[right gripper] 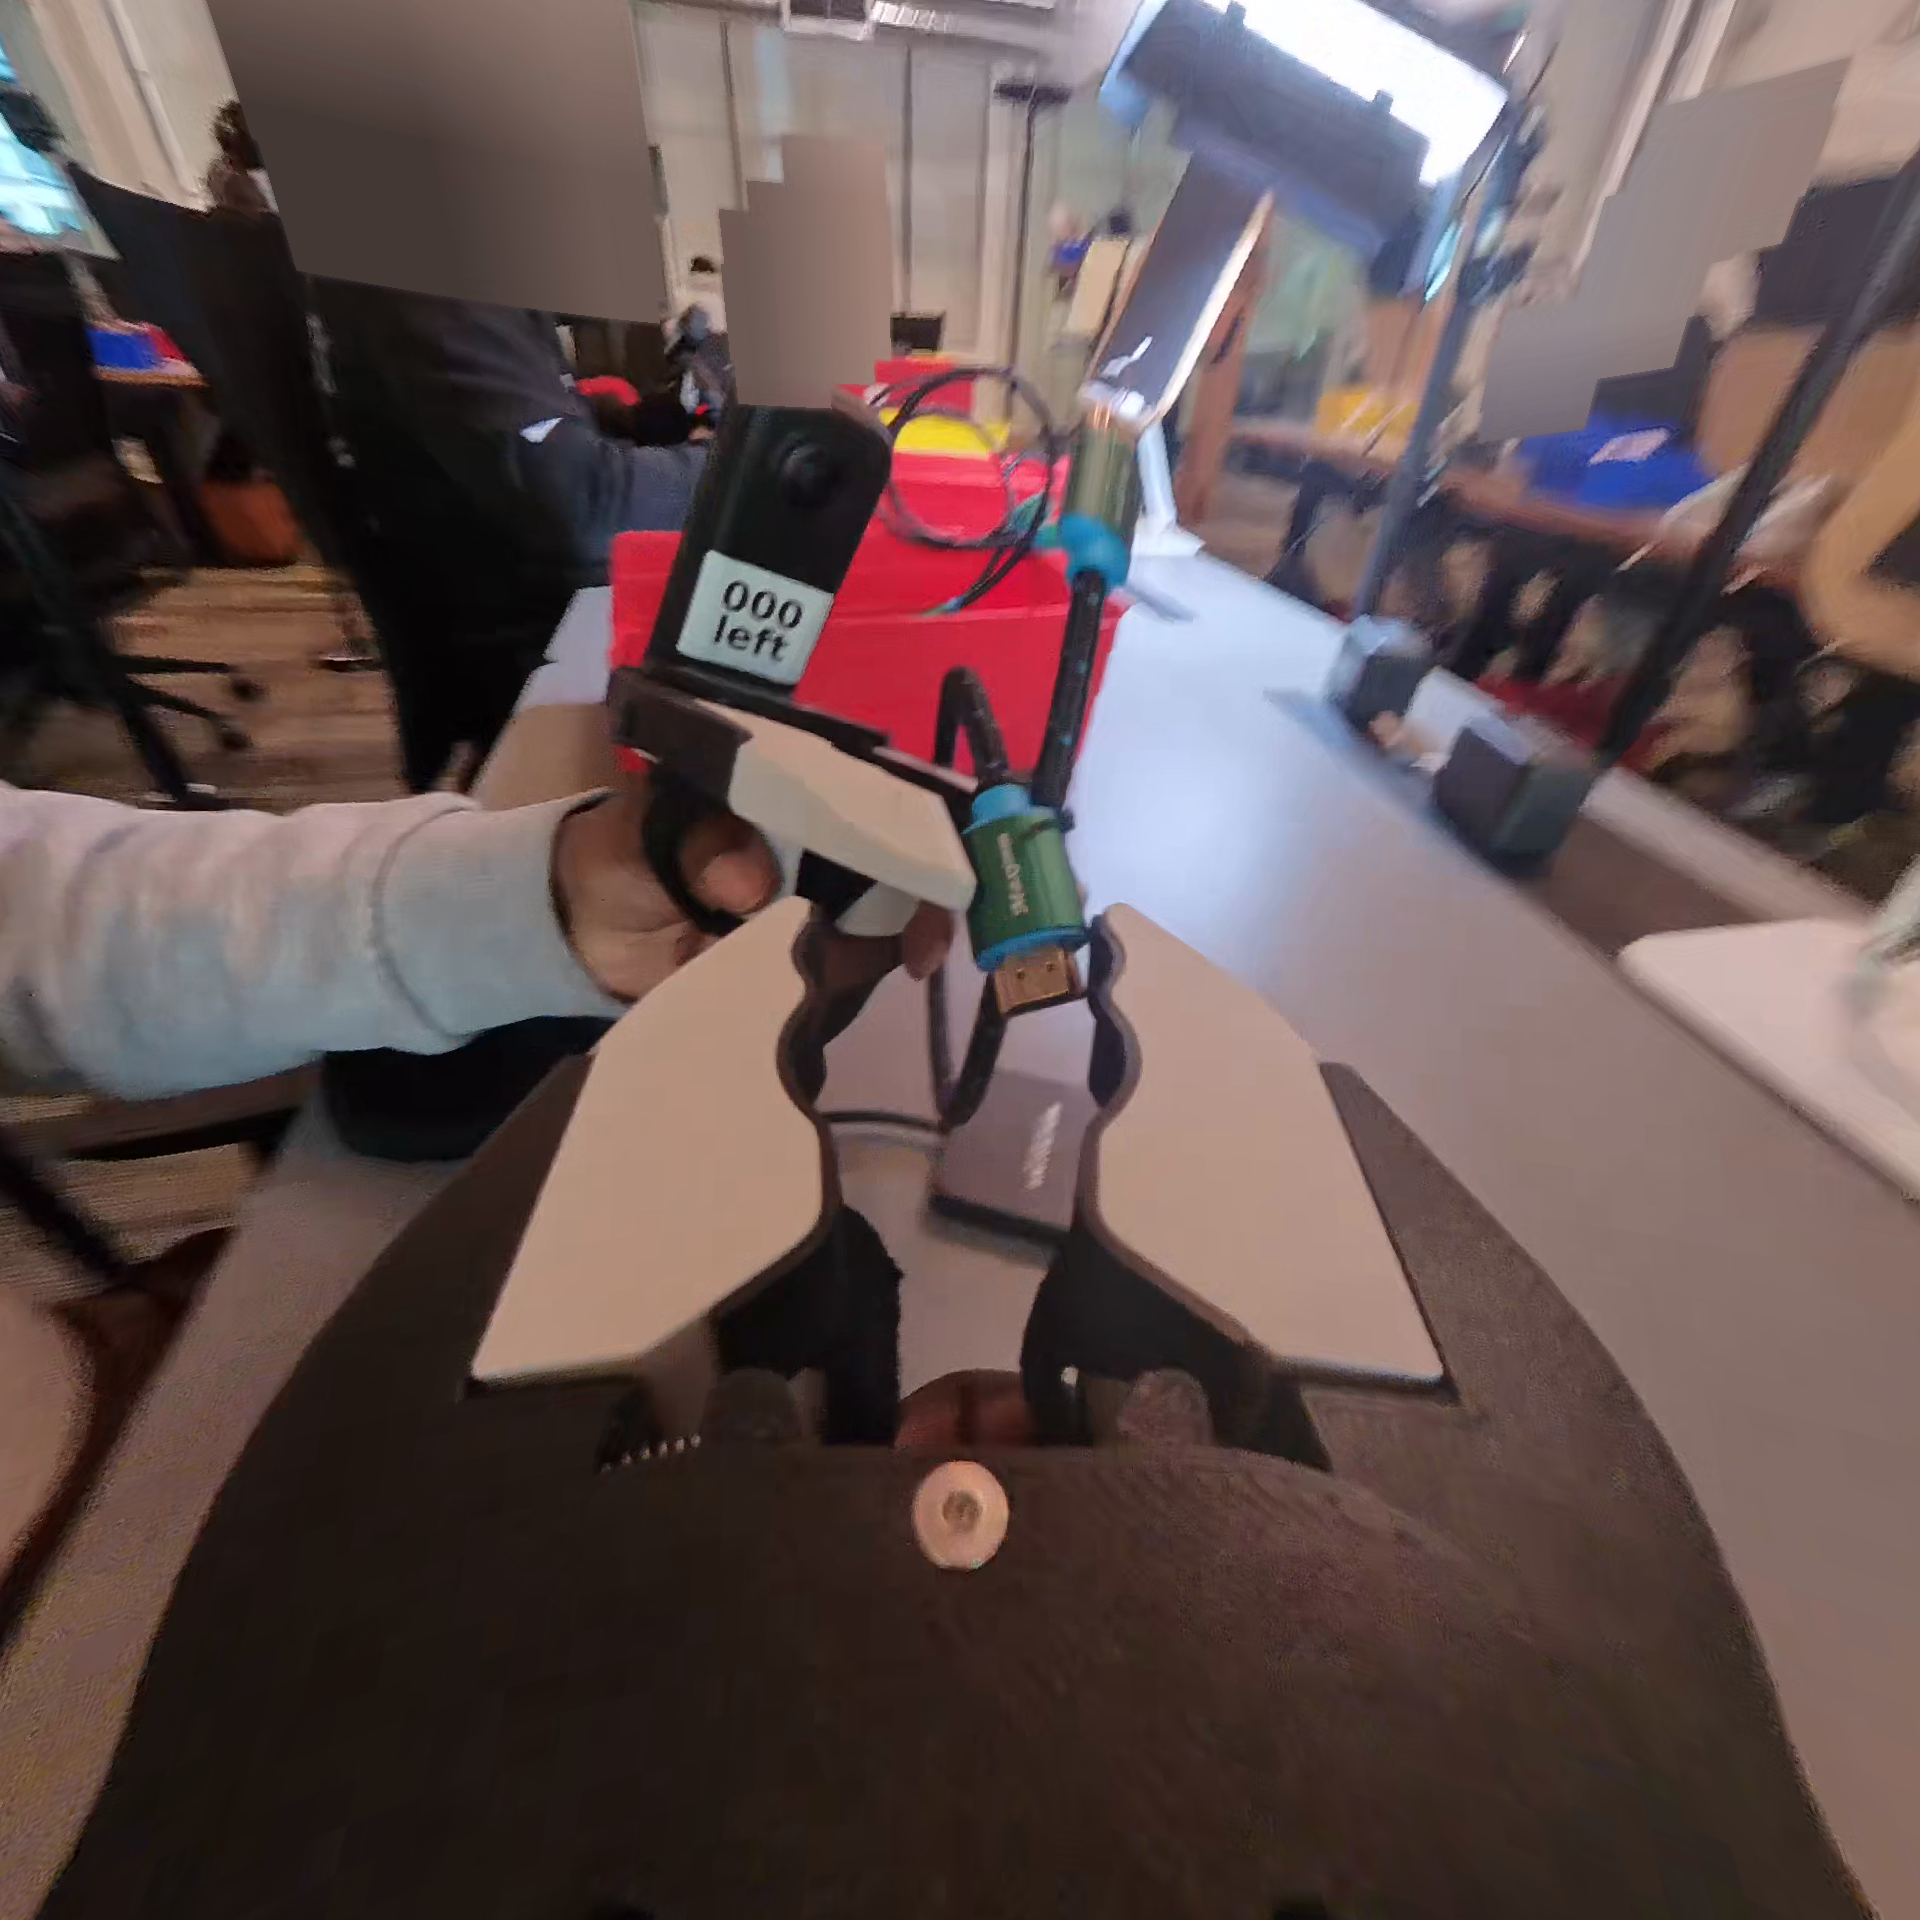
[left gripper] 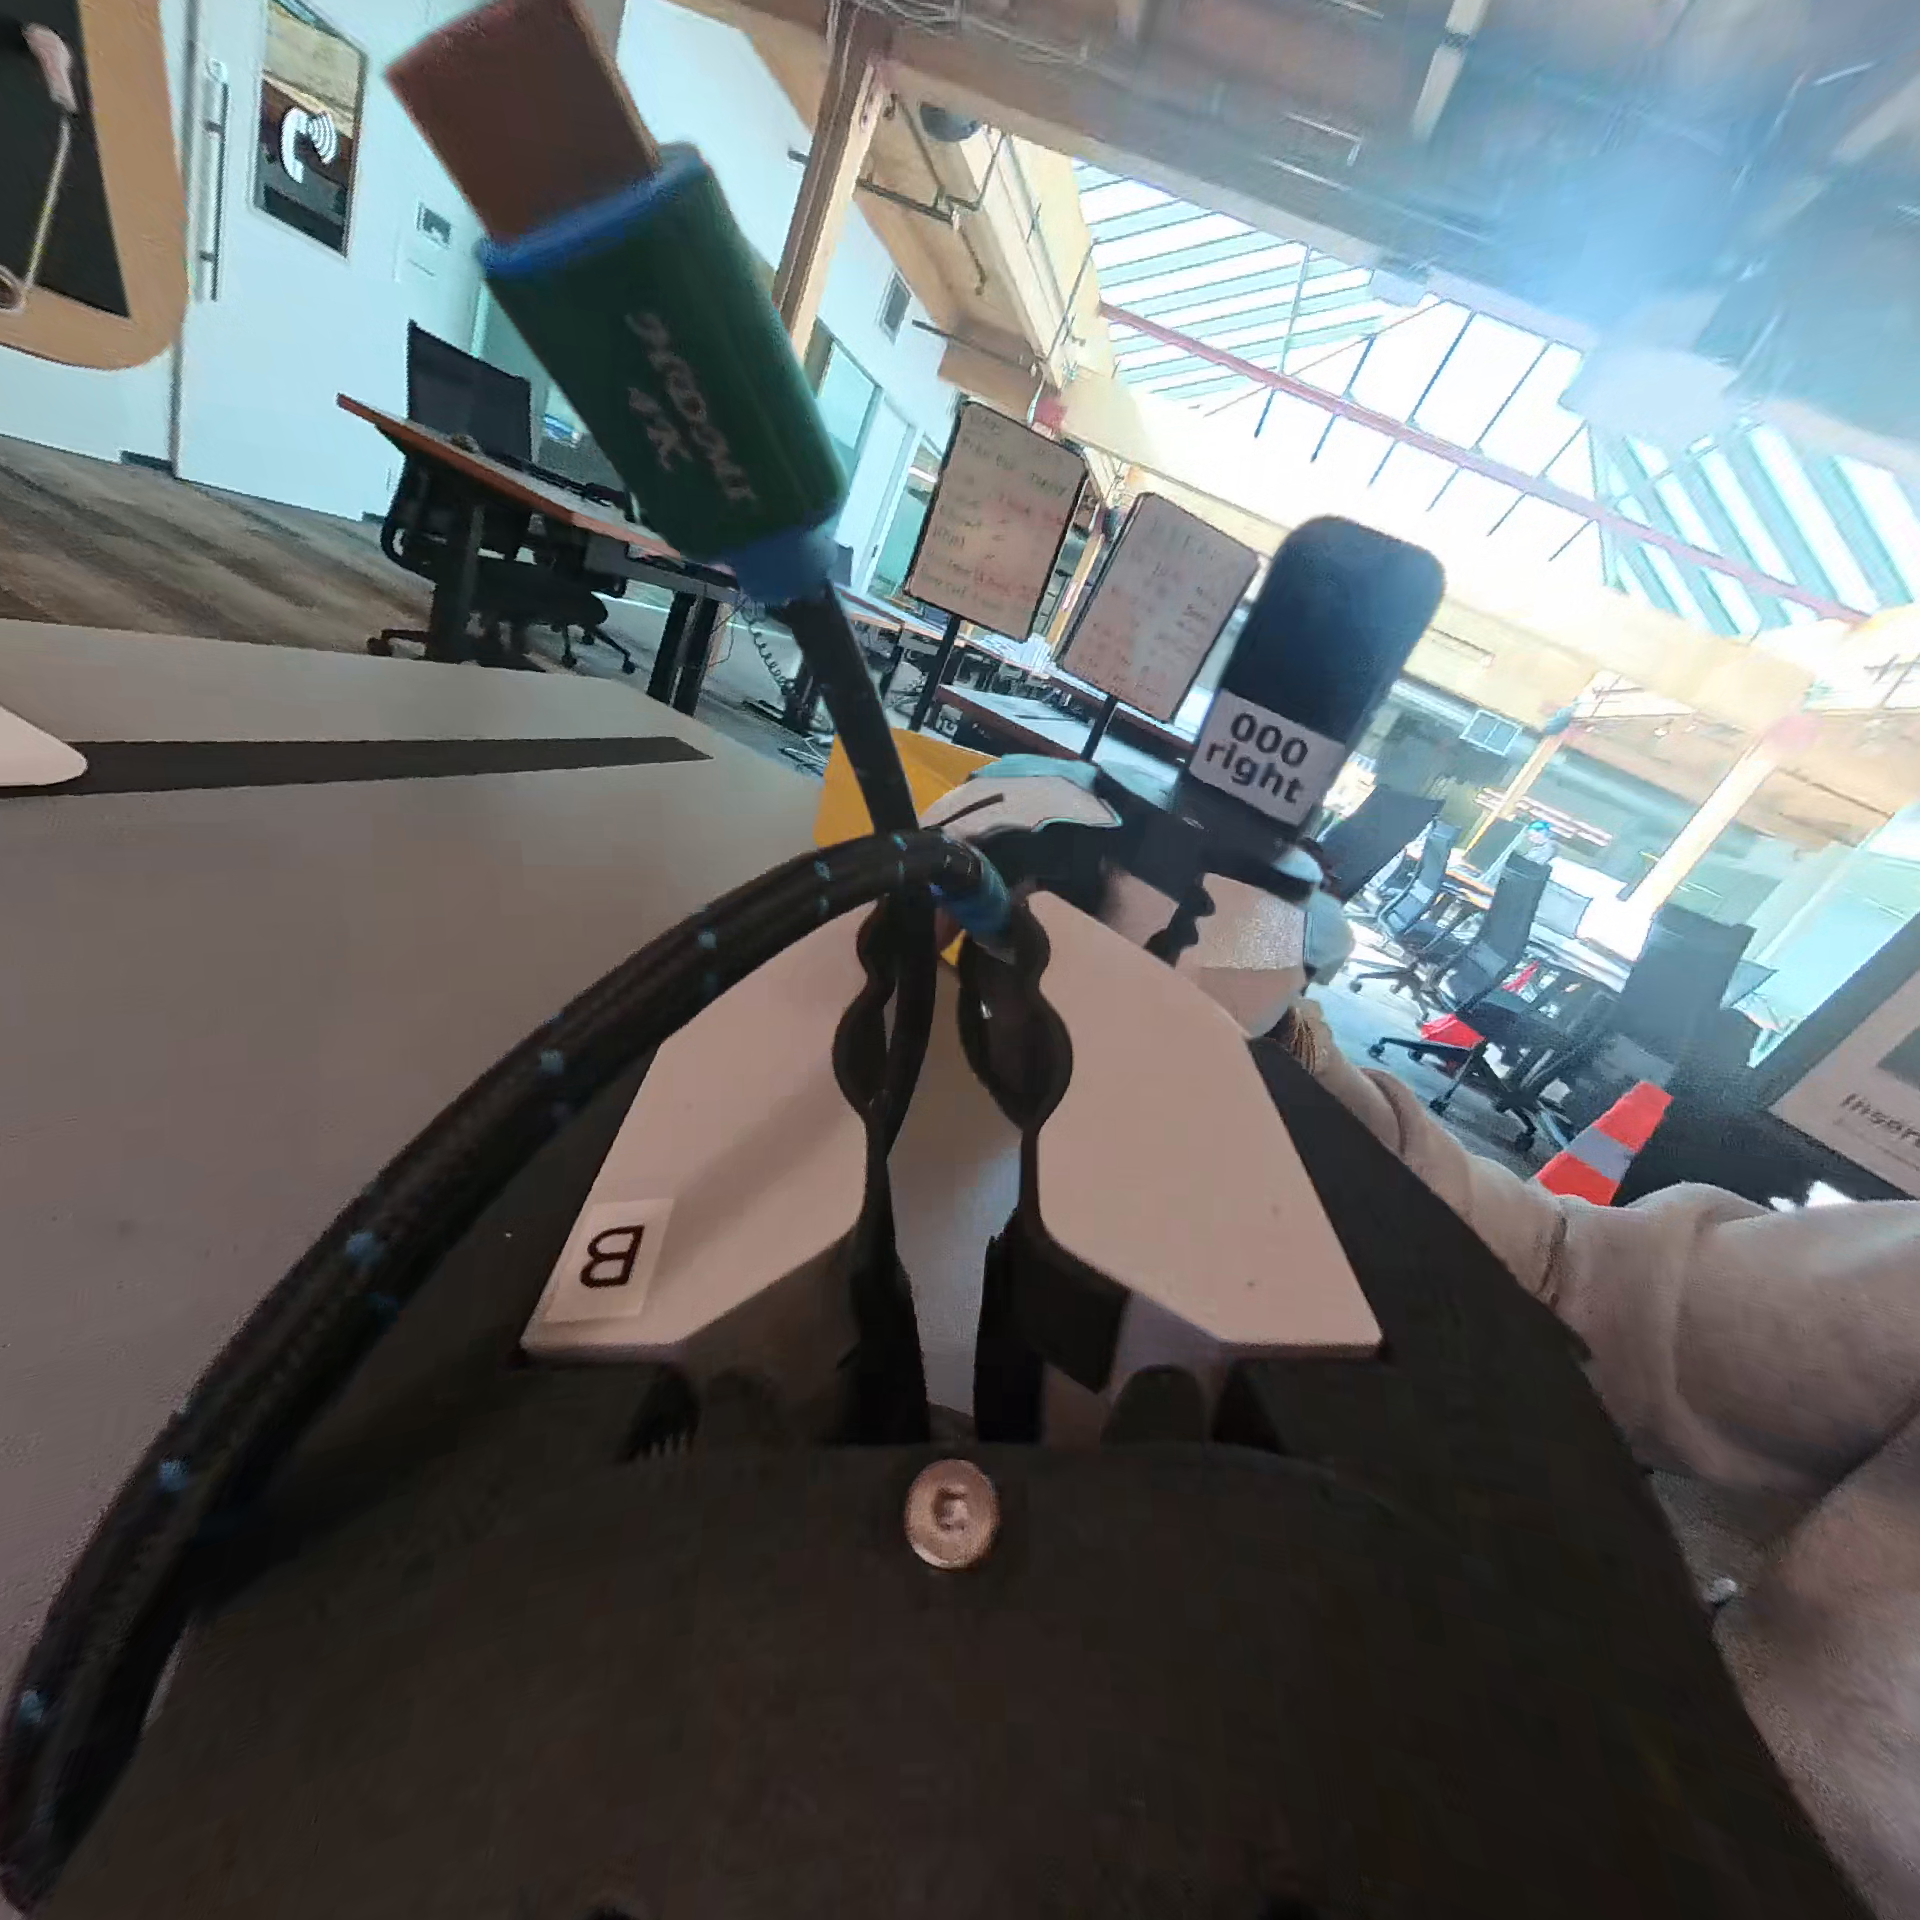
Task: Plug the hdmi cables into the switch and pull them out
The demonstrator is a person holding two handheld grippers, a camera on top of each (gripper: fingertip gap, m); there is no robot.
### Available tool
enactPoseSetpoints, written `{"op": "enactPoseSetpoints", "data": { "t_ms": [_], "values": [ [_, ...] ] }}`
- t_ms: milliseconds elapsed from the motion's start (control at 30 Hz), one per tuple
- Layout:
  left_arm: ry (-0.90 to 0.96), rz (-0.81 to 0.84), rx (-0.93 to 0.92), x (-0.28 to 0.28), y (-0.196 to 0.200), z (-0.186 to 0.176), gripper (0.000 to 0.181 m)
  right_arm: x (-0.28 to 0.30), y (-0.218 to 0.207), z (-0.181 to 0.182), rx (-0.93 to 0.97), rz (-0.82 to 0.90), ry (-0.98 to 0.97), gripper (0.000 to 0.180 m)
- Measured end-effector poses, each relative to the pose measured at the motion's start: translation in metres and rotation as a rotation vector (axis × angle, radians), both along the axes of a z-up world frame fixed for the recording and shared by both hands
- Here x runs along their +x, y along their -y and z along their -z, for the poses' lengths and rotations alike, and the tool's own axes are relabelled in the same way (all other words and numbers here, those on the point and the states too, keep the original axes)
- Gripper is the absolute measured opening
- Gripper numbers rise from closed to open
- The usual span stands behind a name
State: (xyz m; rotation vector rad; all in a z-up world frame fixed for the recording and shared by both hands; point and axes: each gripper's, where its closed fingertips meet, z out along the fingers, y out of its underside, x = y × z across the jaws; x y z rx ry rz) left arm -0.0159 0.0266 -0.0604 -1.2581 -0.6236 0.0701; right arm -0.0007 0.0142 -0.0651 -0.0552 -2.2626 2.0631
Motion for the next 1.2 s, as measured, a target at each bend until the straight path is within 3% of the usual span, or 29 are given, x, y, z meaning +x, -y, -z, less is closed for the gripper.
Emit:
{"op": "enactPoseSetpoints", "data": {
  "t_ms": [100,167,267,300,367,400,600,800,867,900,1067,1200],
  "values": [
    [-0.013,0.033,0.036,0.005,-0.001,-0.006,0.02,-0.007,-0.002,-0.01,-0.026,0.126,-0.246,0.022],
    [-0.028,0.039,0.036,0.007,-0.002,-0.007,0.02,-0.007,-0.004,-0.012,-0.015,0.155,-0.337,0.022],
    [-0.036,0.08,0.14,0.011,-0.001,-0.018,0.021,-0.001,-0.004,-0.019,-0.056,0.126,-0.332,0.021],
    [-0.027,0.088,0.224,0.011,0.004,-0.026,0.034,0.0,-0.004,-0.018,-0.05,0.119,-0.334,0.021],
    [0.012,0.114,0.377,0.009,0.016,-0.036,0.029,0.002,0.0,-0.012,-0.024,0.108,-0.353,0.021],
    [0.02,0.124,0.423,0.008,0.021,-0.038,0.018,0.004,0.002,-0.011,-0.019,0.102,-0.361,0.021],
    [0.017,0.114,0.565,0.007,0.043,-0.051,0.014,0.005,0.003,-0.018,-0.041,0.123,-0.359,0.021],
    [0.021,0.078,0.482,0.004,0.039,-0.044,0.013,0.0,0.002,-0.002,0.038,0.098,-0.265,0.022],
    [-0.004,0.043,0.402,0.004,0.035,-0.039,0.008,0.0,0.003,0.007,0.1,0.076,-0.234,0.061],
    [-0.015,0.033,0.359,0.004,0.032,-0.037,0.008,0.0,0.002,0.011,0.137,0.071,-0.214,0.069],
    [-0.029,0.013,0.243,0.003,0.02,-0.027,0.008,0.016,0.009,-0.001,0.116,0.042,-0.166,0.048],
    [-0.042,-0.001,0.157,0.003,0.009,-0.018,0.008,0.01,0.017,0.006,0.138,0.08,-0.089,0.044]
  ]
}}
